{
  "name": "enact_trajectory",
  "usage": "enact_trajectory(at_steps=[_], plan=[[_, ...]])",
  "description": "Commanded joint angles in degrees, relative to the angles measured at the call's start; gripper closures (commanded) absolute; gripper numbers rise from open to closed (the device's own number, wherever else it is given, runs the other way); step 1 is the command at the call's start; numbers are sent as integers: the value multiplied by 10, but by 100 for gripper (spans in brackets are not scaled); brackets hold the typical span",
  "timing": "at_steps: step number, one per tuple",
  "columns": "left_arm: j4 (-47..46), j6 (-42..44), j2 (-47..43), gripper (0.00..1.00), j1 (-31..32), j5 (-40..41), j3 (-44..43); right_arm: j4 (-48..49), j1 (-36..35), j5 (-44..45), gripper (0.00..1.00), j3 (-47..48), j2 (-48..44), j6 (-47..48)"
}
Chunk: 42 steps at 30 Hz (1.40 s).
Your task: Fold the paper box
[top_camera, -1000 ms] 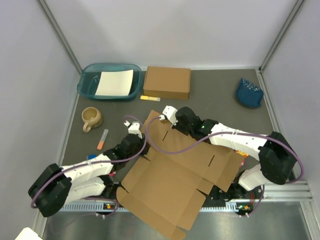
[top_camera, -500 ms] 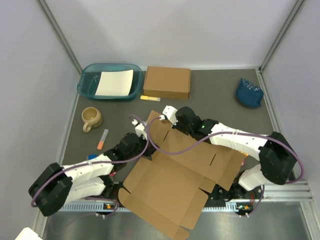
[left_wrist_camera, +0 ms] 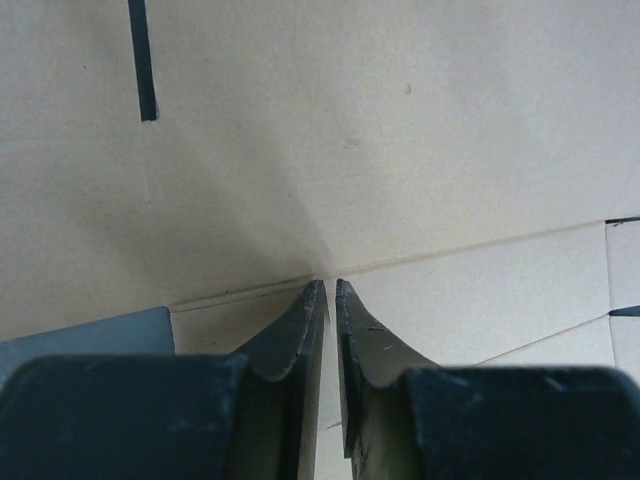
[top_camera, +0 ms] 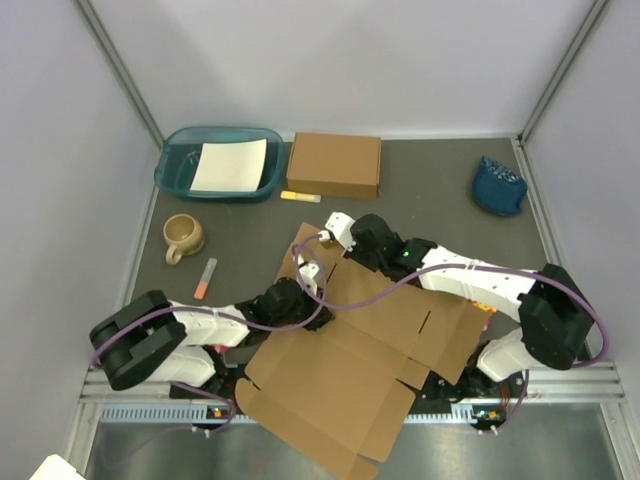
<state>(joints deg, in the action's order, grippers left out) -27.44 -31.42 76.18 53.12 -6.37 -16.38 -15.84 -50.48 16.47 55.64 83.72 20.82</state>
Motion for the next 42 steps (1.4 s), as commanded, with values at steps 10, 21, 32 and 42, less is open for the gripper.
enact_trajectory(at_steps=[10, 21, 32, 42], plan=[[190, 36, -231, 41, 9, 115, -81, 15, -4, 24, 100, 19, -28, -9], [301, -11, -307, 35, -55, 333, -96, 25, -4, 12, 100, 4, -42, -8], [146, -27, -142, 37, -261, 201, -123, 61, -22, 7, 100, -30, -71, 22], [11, 17, -106, 37, -261, 106, -120, 127, -53, 116, 100, -40, -53, 91]])
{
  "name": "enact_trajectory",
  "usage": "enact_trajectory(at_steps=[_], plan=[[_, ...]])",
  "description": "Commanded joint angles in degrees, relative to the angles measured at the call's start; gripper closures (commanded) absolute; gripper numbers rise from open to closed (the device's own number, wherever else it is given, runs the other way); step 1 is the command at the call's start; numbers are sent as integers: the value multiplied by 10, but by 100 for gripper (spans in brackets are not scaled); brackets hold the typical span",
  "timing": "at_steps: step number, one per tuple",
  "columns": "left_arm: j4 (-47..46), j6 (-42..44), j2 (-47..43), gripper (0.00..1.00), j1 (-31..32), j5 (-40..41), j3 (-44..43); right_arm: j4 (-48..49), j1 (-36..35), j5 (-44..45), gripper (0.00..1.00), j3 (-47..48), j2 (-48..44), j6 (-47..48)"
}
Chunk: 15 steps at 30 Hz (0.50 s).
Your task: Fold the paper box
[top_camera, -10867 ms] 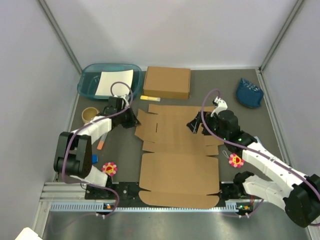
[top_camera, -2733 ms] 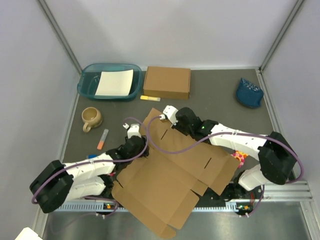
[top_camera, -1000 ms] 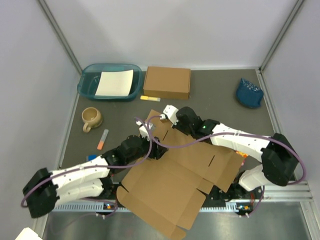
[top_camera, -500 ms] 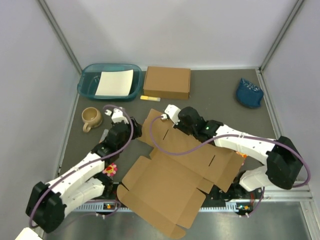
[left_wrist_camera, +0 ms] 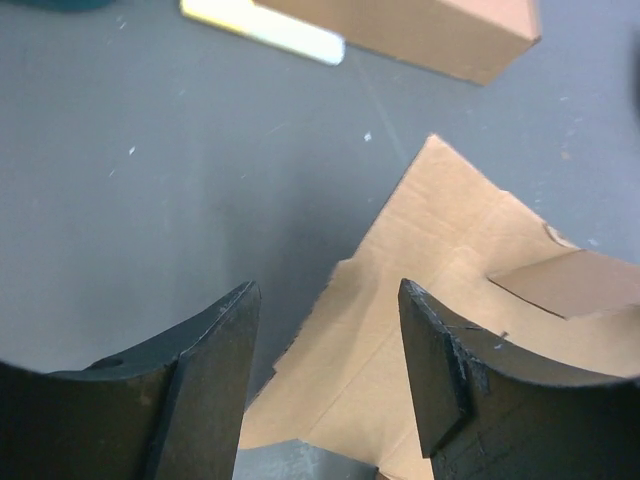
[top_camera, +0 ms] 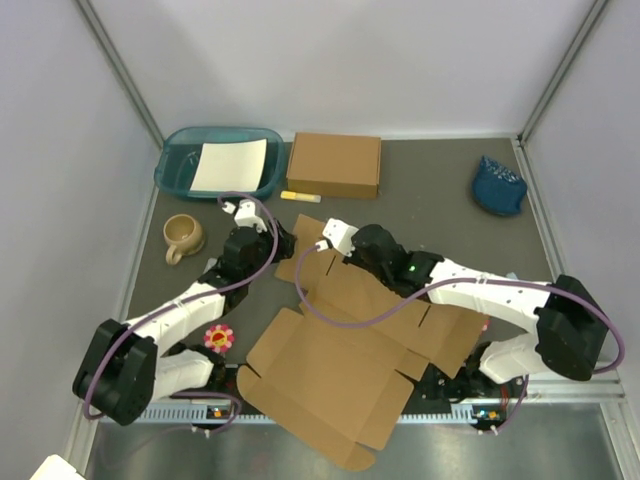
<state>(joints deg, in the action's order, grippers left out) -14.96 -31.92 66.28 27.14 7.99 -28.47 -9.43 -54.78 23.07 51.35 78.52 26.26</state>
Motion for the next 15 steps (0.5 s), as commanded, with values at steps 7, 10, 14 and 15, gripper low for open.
enact_trajectory(at_steps=[7, 10, 14, 15], plan=[[-182, -6, 5, 41, -1, -71, 34, 183, -38, 135, 100, 6, 31, 205], [-211, -32, 4, 42, -1, -54, 57, 239, -44, 171, 100, 16, 55, 285], [-226, -56, -16, 42, -1, -21, 84, 308, -59, 214, 100, 18, 72, 375], [-226, -60, -23, 42, 0, -7, 89, 337, -62, 224, 100, 9, 73, 396]])
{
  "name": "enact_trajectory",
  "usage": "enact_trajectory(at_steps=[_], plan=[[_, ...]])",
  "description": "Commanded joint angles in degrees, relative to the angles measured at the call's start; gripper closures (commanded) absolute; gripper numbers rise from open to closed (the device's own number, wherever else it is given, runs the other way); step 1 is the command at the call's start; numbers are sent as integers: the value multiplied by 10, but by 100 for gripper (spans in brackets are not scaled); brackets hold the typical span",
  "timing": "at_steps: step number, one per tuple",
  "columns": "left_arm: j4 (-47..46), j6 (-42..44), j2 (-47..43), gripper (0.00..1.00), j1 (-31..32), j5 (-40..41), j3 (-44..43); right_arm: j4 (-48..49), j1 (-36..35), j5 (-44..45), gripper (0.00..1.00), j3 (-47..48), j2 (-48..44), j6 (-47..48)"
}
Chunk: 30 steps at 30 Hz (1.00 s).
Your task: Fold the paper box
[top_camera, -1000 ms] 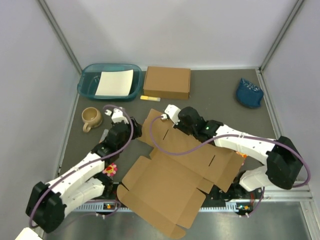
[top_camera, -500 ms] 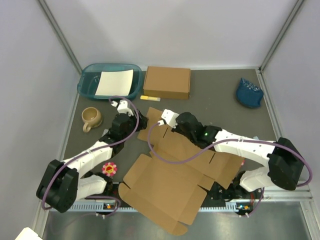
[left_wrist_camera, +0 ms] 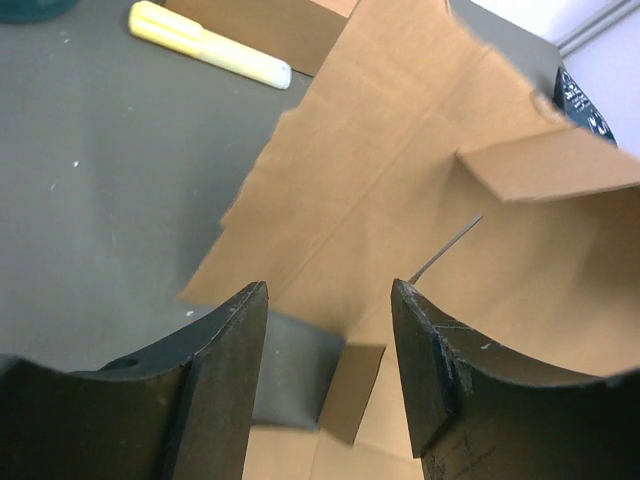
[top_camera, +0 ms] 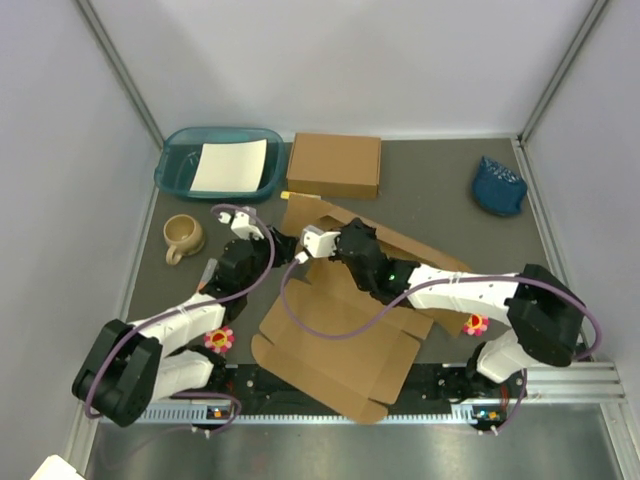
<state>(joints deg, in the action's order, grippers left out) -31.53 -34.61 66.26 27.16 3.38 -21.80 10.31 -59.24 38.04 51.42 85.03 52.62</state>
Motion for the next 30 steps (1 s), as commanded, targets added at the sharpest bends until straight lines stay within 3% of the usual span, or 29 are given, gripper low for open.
enact_trajectory(at_steps=[1, 4, 10, 21, 26, 30], plan=[[-63, -38, -37, 42, 0, 46, 27, 161, -21, 83, 100, 5, 12, 167], [-64, -48, -66, 42, 0, 85, 43, 211, -38, 108, 100, -3, 16, 209], [-56, -63, -110, 41, 0, 127, 67, 259, -62, 142, 100, -61, 43, 186], [-72, -75, -105, 41, 0, 121, 77, 174, -75, 144, 100, -82, 38, 43], [-135, -28, -44, 41, 0, 81, 54, 87, -75, 108, 100, -69, 5, -31], [-261, 16, 60, 44, -1, 25, 38, 45, -75, 85, 100, -62, -8, -66]])
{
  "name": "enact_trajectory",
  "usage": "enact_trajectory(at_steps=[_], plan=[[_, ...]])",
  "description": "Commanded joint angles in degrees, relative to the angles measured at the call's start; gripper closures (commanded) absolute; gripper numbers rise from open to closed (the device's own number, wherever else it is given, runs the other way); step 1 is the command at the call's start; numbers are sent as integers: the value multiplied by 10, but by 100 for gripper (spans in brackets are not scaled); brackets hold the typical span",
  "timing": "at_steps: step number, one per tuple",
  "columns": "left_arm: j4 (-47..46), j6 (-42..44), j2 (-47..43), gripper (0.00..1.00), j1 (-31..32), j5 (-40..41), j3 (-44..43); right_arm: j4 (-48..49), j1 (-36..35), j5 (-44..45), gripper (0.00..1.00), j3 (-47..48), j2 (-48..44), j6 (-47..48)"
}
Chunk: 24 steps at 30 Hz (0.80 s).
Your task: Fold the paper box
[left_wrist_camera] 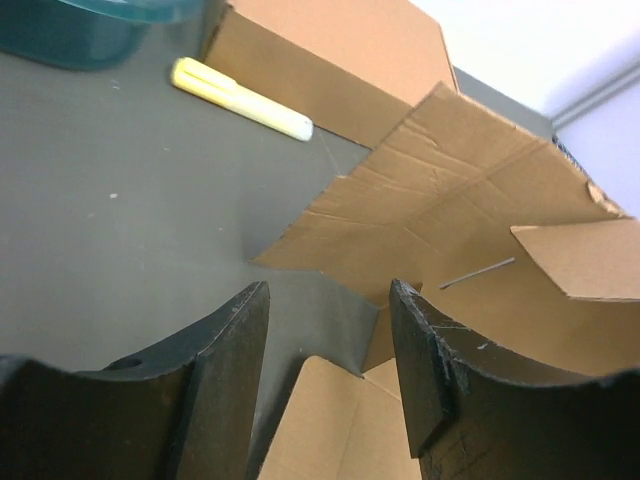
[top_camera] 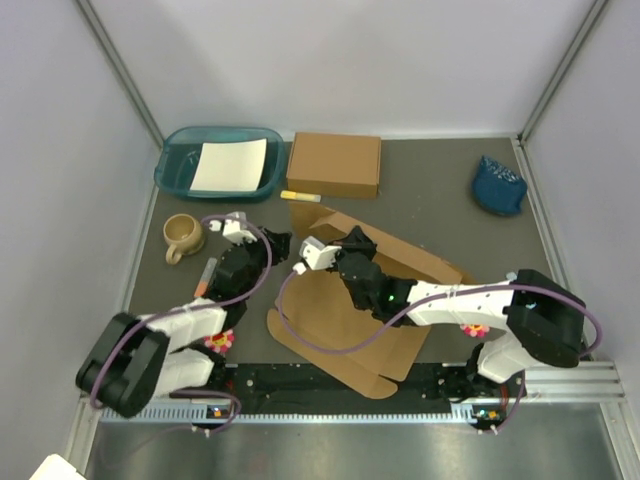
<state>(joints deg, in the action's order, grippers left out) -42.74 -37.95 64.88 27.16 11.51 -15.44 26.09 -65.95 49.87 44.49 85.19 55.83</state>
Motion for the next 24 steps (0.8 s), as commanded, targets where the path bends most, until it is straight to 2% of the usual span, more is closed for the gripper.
enact_trajectory(at_steps=[1, 4, 7, 13, 24], plan=[[-181, 52, 87, 44, 0, -68, -23, -119, -8, -39, 100, 6, -13, -112], [-293, 65, 132, 43, -2, -71, -7, -143, -5, -58, 100, 7, -22, -128], [-348, 82, 156, 41, -1, -75, 6, -154, 1, -67, 100, 5, -27, -141], [-358, 137, 198, 41, -3, -97, -33, -160, 18, -66, 100, 10, -25, -146], [-379, 138, 253, 43, -7, -112, -48, -153, 42, -40, 100, 46, 30, -121]])
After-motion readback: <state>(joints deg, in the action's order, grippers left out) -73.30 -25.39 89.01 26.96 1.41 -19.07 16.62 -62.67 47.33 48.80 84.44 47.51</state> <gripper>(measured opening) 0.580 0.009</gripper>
